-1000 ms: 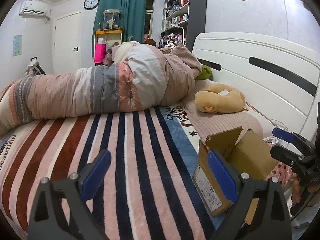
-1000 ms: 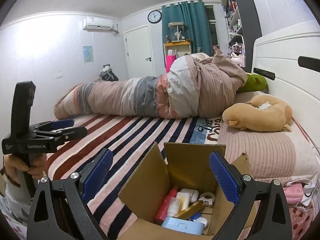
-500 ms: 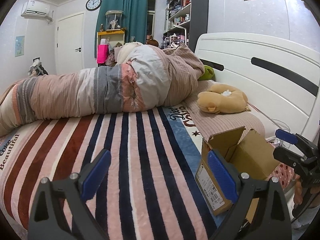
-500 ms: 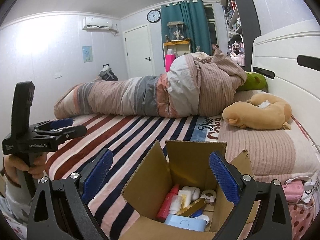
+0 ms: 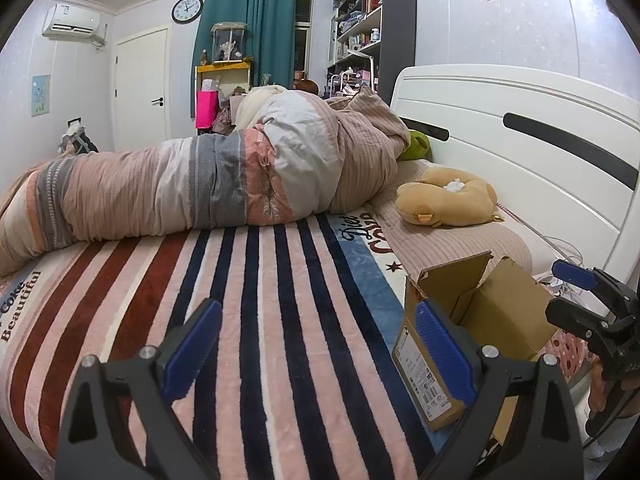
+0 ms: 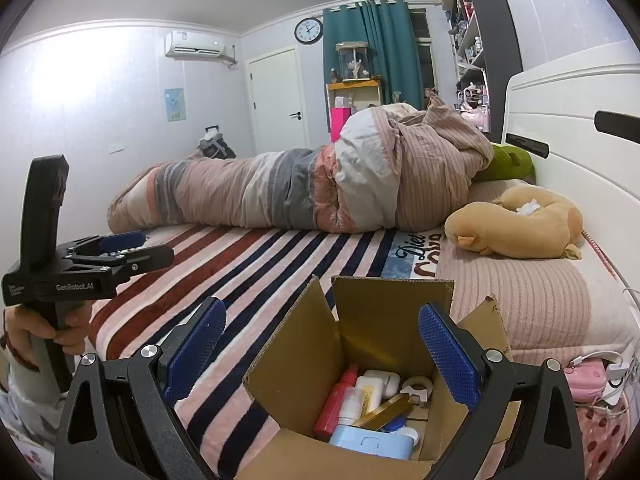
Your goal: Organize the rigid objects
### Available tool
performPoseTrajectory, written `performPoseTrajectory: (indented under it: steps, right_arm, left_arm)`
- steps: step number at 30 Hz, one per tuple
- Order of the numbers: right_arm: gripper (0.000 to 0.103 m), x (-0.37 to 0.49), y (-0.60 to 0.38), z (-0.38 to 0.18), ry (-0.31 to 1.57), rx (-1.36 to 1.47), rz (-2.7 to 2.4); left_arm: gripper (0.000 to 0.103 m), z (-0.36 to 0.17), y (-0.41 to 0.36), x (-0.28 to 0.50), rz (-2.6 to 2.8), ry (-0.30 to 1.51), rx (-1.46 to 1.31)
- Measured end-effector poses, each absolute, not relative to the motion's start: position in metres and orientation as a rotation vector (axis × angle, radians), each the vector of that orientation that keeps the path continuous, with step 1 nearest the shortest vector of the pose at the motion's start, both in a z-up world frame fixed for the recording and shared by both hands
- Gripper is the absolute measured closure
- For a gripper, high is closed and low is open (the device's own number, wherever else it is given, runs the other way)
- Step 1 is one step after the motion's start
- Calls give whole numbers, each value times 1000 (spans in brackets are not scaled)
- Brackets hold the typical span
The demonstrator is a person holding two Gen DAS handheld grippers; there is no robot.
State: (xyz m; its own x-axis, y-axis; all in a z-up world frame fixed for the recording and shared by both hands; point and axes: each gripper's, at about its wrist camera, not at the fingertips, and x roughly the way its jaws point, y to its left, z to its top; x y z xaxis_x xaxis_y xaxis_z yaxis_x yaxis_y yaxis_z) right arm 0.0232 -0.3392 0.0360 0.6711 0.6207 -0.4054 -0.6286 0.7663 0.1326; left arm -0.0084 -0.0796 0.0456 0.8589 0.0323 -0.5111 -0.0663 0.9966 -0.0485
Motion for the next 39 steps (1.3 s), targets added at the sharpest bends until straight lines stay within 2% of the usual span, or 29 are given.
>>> performPoseTrajectory:
  steps: [39]
  right_arm:
    - [6, 21, -341, 31, 456, -20, 705]
  left_arm:
    - [7, 45, -74, -10, 55, 536, -61]
